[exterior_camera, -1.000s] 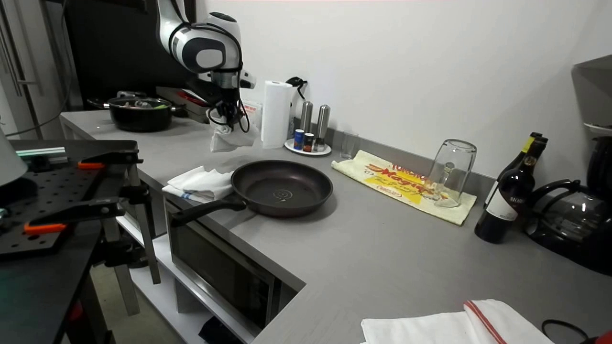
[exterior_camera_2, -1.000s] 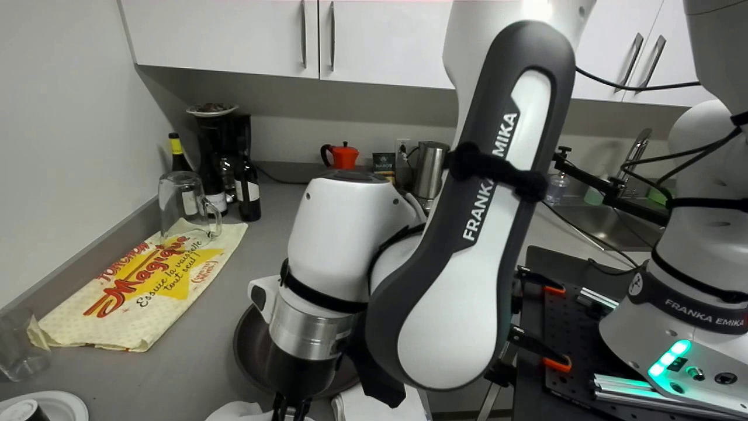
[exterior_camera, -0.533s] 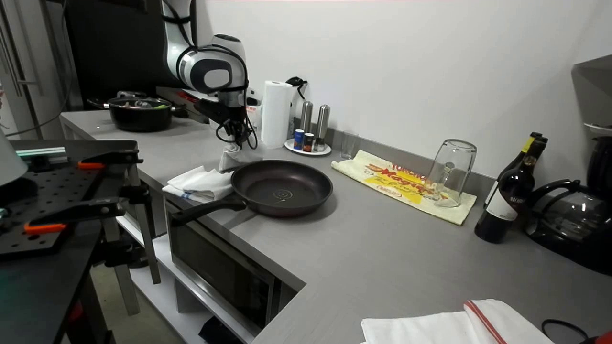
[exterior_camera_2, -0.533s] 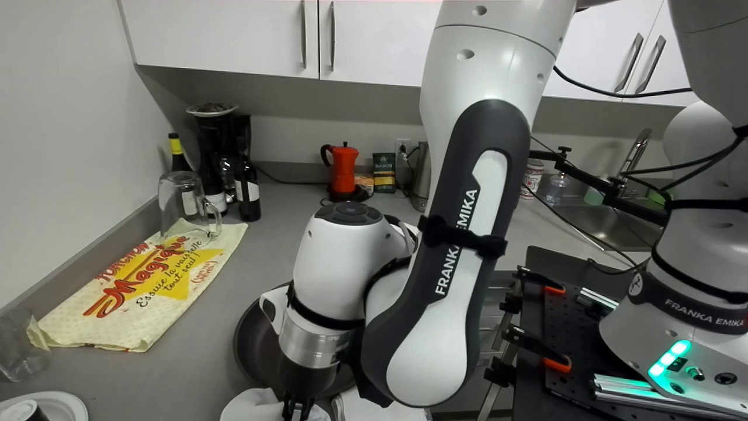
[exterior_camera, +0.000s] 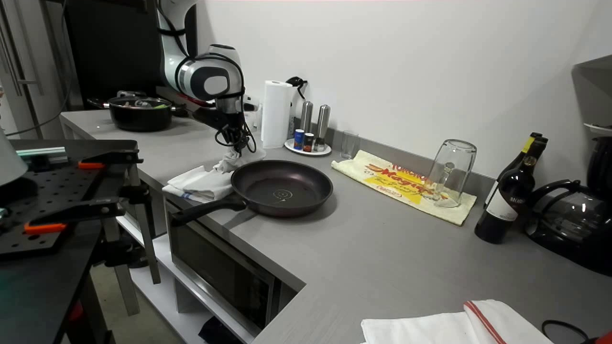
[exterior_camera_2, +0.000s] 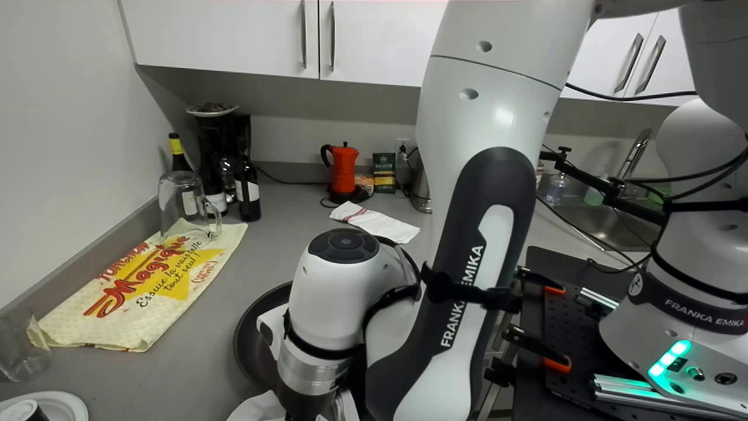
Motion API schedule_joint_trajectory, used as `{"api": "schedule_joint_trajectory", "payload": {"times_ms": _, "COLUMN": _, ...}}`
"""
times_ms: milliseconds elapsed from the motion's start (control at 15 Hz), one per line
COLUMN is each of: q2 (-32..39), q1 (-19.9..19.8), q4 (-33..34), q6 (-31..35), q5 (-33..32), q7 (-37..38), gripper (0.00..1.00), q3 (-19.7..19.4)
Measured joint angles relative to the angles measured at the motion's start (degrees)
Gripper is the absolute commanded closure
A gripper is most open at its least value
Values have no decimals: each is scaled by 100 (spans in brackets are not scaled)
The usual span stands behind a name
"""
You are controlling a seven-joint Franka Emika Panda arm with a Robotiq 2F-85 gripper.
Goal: Pick up the white towel with blue stripes, wipe inside the black pan and put the towel back on the table.
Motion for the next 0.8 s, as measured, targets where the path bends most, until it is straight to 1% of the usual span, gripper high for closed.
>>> {"api": "schedule_joint_trajectory", "payload": {"times_ms": 600, "q2": 143, "q1": 976, "q4": 19, "q6": 0, "q5": 0, "q7": 339, "gripper": 97, "q3": -690}}
{"api": "schedule_joint_trajectory", "payload": {"times_ms": 667, "q2": 153, "q1": 1059, "q4": 19, "q6": 0, "q5": 0, "q7": 370, "gripper": 63, "q3": -743}}
{"api": "schedule_joint_trajectory", "payload": {"times_ms": 733, "q2": 162, "q1": 1135, "q4": 18, "q6": 0, "q5": 0, "q7": 391, "gripper": 60, "q3": -790}}
{"api": "schedule_joint_trajectory", "payload": {"times_ms": 800, "q2": 168, "q1": 1201, "q4": 18, "q6": 0, "q5": 0, "q7": 413, "gripper": 55, "q3": -829}}
